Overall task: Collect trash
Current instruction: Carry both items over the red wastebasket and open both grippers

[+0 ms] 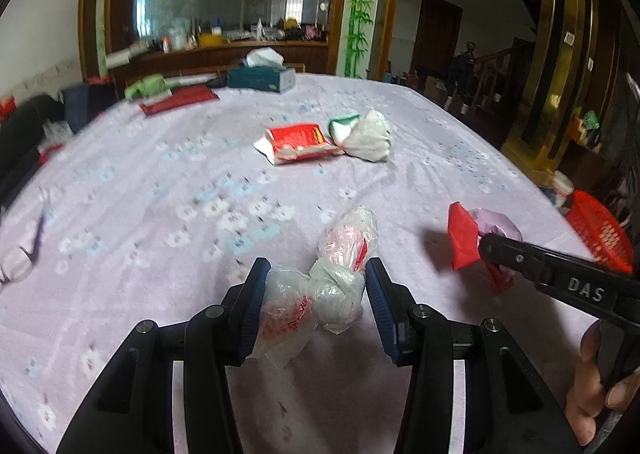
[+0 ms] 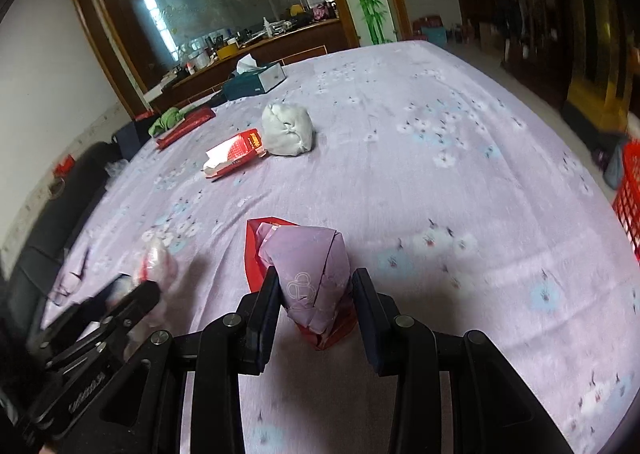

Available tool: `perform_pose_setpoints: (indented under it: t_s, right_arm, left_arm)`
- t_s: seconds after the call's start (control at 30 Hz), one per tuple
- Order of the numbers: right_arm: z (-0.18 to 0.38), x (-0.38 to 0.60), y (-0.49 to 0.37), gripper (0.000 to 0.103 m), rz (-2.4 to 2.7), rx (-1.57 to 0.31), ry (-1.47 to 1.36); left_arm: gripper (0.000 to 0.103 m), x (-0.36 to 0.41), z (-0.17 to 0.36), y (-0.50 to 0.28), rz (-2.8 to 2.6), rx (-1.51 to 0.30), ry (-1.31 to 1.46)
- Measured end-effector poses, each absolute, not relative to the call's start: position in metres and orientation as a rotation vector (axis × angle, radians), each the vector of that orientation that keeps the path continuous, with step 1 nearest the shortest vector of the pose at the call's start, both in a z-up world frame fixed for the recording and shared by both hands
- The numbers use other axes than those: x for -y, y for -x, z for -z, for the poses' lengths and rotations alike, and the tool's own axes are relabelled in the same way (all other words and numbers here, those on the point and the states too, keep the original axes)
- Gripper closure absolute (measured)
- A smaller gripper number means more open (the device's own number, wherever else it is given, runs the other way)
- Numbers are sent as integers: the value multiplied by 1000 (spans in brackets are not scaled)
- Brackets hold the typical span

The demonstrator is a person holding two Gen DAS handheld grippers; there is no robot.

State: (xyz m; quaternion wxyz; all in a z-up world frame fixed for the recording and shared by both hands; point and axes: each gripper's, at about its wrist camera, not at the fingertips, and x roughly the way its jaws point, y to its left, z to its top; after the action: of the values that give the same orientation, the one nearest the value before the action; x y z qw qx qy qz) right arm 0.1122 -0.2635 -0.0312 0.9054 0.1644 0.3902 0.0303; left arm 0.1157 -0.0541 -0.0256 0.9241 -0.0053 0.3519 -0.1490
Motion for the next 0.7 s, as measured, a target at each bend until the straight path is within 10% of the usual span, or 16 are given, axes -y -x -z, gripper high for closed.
perform_pose_setpoints:
  t_s: [0.7]
  right_arm:
    - [-46, 515, 40, 62, 372, -515, -663]
  left_arm:
    - [56, 307, -71, -61, 886, -673, -114]
